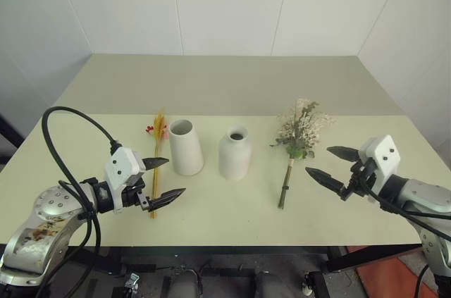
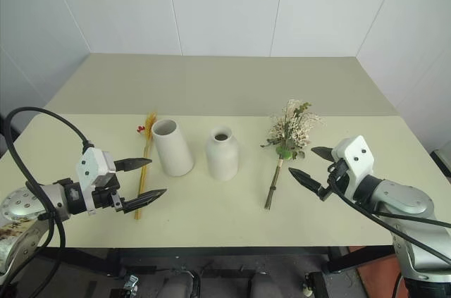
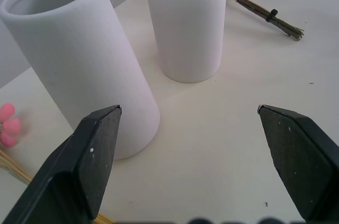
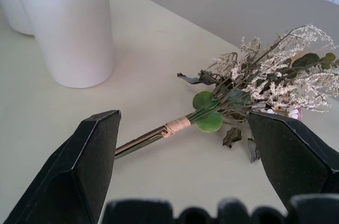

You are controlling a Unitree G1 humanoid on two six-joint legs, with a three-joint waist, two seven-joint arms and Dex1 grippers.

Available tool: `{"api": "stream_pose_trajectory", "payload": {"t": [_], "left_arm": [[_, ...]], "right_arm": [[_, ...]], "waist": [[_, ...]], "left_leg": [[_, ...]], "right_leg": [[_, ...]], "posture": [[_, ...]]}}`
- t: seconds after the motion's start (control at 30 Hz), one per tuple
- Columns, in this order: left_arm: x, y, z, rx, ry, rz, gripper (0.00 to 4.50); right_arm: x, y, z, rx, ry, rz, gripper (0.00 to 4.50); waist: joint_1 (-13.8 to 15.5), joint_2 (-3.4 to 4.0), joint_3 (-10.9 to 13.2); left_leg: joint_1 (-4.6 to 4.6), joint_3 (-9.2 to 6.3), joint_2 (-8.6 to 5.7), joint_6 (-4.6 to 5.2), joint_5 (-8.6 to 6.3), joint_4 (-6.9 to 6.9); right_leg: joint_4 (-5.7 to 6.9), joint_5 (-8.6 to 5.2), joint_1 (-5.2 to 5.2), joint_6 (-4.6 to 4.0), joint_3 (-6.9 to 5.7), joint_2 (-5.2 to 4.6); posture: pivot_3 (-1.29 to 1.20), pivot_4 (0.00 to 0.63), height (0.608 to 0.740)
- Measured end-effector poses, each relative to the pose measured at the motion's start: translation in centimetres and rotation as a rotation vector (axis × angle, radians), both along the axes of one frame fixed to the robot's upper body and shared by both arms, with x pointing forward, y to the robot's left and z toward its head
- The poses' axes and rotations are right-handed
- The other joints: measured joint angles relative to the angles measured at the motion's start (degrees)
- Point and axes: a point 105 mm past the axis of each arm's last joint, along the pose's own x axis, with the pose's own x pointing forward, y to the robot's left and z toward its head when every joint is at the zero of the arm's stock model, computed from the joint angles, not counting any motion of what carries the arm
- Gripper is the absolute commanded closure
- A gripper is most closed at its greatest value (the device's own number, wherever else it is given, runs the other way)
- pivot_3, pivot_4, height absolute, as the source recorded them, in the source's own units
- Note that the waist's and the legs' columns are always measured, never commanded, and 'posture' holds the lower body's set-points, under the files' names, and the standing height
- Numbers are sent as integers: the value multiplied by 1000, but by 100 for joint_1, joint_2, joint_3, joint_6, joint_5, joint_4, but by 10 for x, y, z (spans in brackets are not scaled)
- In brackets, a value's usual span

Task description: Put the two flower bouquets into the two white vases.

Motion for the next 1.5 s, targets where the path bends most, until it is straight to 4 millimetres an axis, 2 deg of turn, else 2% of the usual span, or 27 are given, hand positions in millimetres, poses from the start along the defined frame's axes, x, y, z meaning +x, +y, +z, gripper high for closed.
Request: {"api": "stream_pose_trajectory", "payload": {"t": [0.63, 0.77, 0.97, 1.1, 1.33, 1.47, 1.5], "left_arm": [[-1, 0, 0, 3, 4, -10, 0], [-4, 0, 7, 16, -8, -65, 0], [-5, -8, 42, -15, -80, -201, 0], [-6, -13, 68, -15, -138, -289, 0], [-4, -13, 73, -33, -142, -317, 0], [-4, -14, 72, -43, -138, -318, 0], [-4, -14, 71, -44, -139, -318, 0]], "right_arm": [[2, 0, 0, 5, 1, 10, 32], [3, 4, 0, 7, 9, 32, 32], [10, 23, -3, 93, 186, 36, 32], [28, 26, 0, 145, 331, -86, 32], [46, 38, -28, 143, 631, -242, 32], [60, 48, -43, 153, 703, -321, 32], [65, 47, -45, 151, 704, -356, 201]], "waist": [[0, 0, 0], [-2, 0, 0], [0, 0, 0], [-18, -1, 1], [-23, -1, 1], [-27, 0, 1], [-30, 0, 1]], "left_leg": [[-1, 5, 0, 0, 0, -1], [0, 6, 1, 0, 0, -2], [-3, 7, 1, 0, 0, -2], [-3, 8, 1, 0, 0, -5], [-17, 8, 2, 2, 0, -12], [-21, 9, 1, 2, 0, -12], [-22, 9, 1, 2, 0, -12]], "right_leg": [[-3, -1, -2, 0, 5, -1], [-3, -15, -4, -26, 5, -1], [-3, -13, -6, -26, 6, 0], [-5, -3, -7, -14, 9, 2], [-8, 14, -22, 1, 9, 6], [-7, 16, -28, 5, 10, 6], [-6, 16, -30, 5, 10, 6]], "posture": [[0, 150, 740], [0, 150, 740], [0, 150, 740], [0, 150, 740], [0, 150, 740], [0, 150, 740], [0, 150, 740]]}}
